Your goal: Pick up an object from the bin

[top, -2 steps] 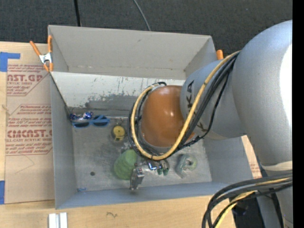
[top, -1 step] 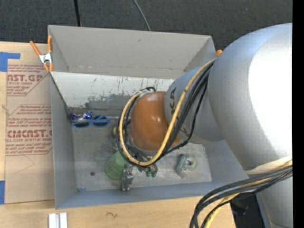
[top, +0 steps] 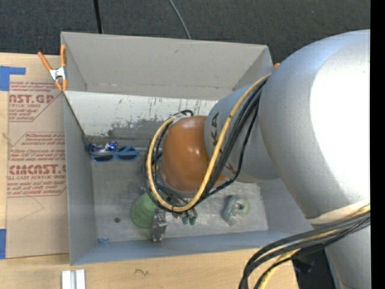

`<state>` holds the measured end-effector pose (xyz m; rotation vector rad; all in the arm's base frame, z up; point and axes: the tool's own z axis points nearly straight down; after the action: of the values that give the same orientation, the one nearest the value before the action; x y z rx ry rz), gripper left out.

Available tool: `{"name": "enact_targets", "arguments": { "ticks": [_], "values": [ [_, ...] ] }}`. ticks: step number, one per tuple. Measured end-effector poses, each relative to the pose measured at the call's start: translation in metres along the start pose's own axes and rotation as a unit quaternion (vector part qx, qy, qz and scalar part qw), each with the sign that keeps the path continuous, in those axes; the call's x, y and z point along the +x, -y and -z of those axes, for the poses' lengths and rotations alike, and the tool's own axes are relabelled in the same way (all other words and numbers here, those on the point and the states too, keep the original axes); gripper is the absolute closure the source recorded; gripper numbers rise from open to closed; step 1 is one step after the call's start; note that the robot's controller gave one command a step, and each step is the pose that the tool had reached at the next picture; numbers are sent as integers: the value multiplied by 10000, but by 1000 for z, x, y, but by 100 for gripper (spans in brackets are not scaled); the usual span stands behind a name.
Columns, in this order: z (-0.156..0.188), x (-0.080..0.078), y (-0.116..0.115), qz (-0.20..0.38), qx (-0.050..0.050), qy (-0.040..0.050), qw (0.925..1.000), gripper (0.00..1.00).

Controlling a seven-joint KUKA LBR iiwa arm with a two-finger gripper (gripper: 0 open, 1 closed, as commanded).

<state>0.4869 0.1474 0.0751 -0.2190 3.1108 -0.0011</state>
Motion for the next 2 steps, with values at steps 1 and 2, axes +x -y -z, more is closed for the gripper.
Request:
{"name": "enact_targets", "arguments": {
  "ticks": [1,2],
  "values": [
    [0,0,0,-8,-5,1,10000,100],
    [18,-1,-1,-5,-13,-102,9999,100]
  ]
}}
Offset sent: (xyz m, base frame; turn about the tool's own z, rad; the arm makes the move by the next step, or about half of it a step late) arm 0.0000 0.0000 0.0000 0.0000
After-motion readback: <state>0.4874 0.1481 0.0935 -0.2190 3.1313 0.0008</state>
